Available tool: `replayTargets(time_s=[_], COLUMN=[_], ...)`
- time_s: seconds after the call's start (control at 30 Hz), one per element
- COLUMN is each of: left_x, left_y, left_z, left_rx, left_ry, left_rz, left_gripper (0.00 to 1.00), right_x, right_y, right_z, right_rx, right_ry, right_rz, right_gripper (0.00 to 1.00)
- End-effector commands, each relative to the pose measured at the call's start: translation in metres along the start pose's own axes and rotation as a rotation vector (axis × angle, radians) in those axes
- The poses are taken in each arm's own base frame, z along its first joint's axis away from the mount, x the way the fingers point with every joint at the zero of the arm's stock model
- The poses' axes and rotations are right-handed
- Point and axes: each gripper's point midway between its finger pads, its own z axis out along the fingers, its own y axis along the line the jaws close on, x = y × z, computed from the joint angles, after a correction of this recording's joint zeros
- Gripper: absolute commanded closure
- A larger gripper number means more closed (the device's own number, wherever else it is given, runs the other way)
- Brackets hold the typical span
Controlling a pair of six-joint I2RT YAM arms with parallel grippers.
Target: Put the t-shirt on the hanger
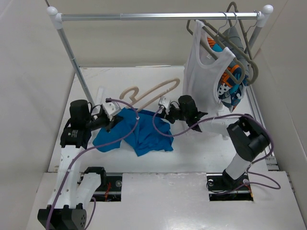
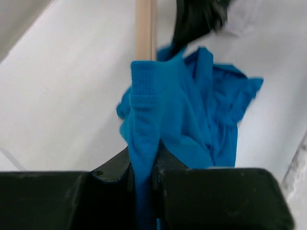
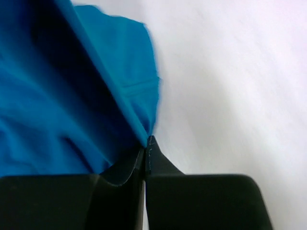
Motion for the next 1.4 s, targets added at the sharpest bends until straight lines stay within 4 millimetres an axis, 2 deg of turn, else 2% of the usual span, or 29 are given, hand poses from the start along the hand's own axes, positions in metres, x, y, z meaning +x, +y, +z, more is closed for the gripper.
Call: replayTargets(time_s=[0.0, 0.03, 0.17, 0.23, 0.33, 0.4, 0.47, 0.5, 0.57, 0.63, 0.67, 0.7, 0.77, 0.8, 0.9, 1.0, 1.03, 1.13, 1.17, 1.23, 1.3, 1.37], left_x=[-0.004, 0.008, 0.05, 0.064, 0.078, 0.079, 0.077, 0.077, 0.085, 0.097, 0.101, 0.104, 0.115, 0.118, 0.124, 0.119, 0.116, 0.101, 0.093, 0.081, 0.072, 0.066], left_y=[-0.008, -0.013, -0.006, -0.002, -0.008, -0.024, -0.027, -0.025, -0.015, -0.001, 0.003, 0.007, 0.012, 0.014, 0.011, 0.016, 0.019, 0.011, 0.01, 0.006, 0.006, 0.002], left_z=[-0.012, -0.014, -0.025, -0.029, -0.033, -0.033, -0.033, -0.032, -0.031, -0.032, -0.032, -0.033, -0.033, -0.034, -0.036, -0.031, -0.03, -0.012, -0.009, 0.004, 0.009, 0.013], left_rx=[0.048, 0.064, 0.024, 0.011, 0.052, 0.125, 0.142, 0.143, 0.101, 0.069, 0.056, 0.045, 0.039, 0.044, 0.082, 0.064, 0.046, 0.082, 0.083, 0.114, 0.121, 0.142], left_ry=[0.027, 0.07, 0.244, 0.3, 0.351, 0.328, 0.317, 0.317, 0.363, 0.438, 0.459, 0.478, 0.529, 0.542, 0.57, 0.542, 0.533, 0.465, 0.438, 0.37, 0.329, 0.298], left_rz=[0.195, 0.187, 0.286, 0.333, 0.36, 0.366, 0.377, 0.378, 0.335, 0.32, 0.312, 0.314, 0.291, 0.301, 0.322, 0.344, 0.335, 0.341, 0.347, 0.343, 0.337, 0.318], left_gripper=[1.0, 1.0, 1.0, 1.0, 1.0, 1.0, 1.0, 1.0, 1.0, 1.0, 1.0, 1.0, 1.0, 1.0, 1.0, 1.0, 1.0, 1.0, 1.0, 1.0, 1.0, 1.0], right_x=[0.003, 0.004, 0.01, 0.008, 0.019, 0.016, 0.018, 0.02, 0.011, -0.011, -0.013, -0.016, -0.026, -0.02, -0.021, -0.046, -0.062, -0.089, -0.094, -0.122, -0.139, -0.146], right_y=[-0.042, -0.049, -0.082, -0.093, -0.097, -0.102, -0.102, -0.105, -0.105, -0.112, -0.118, -0.111, -0.118, -0.116, -0.116, -0.108, -0.097, -0.078, -0.063, -0.05, -0.042, -0.031], right_z=[-0.037, -0.045, -0.087, -0.11, -0.13, -0.138, -0.139, -0.142, -0.146, -0.153, -0.16, -0.159, -0.168, -0.172, -0.178, -0.172, -0.159, -0.133, -0.115, -0.098, -0.085, -0.079], right_rx=[0.147, 0.173, 0.3, 0.351, 0.406, 0.425, 0.417, 0.426, 0.429, 0.459, 0.493, 0.478, 0.513, 0.506, 0.51, 0.49, 0.453, 0.365, 0.303, 0.223, 0.164, 0.111], right_ry=[0.028, 0.04, 0.061, 0.056, 0.12, 0.129, 0.137, 0.14, 0.117, 0.09, 0.105, 0.13, 0.166, 0.21, 0.25, 0.244, 0.229, 0.188, 0.172, 0.078, 0.016, -0.02], right_rz=[0.067, 0.076, 0.117, 0.126, 0.124, 0.106, 0.101, 0.105, 0.093, 0.038, 0.026, 0.015, -0.034, -0.03, -0.063, -0.156, -0.207, -0.284, -0.3, -0.339, -0.354, -0.362], right_gripper=[1.0, 1.0, 1.0, 1.0, 1.0, 1.0, 1.0, 1.0, 1.0, 1.0, 1.0, 1.0, 1.0, 1.0, 1.0, 1.0, 1.0, 1.0, 1.0, 1.0, 1.0, 1.0])
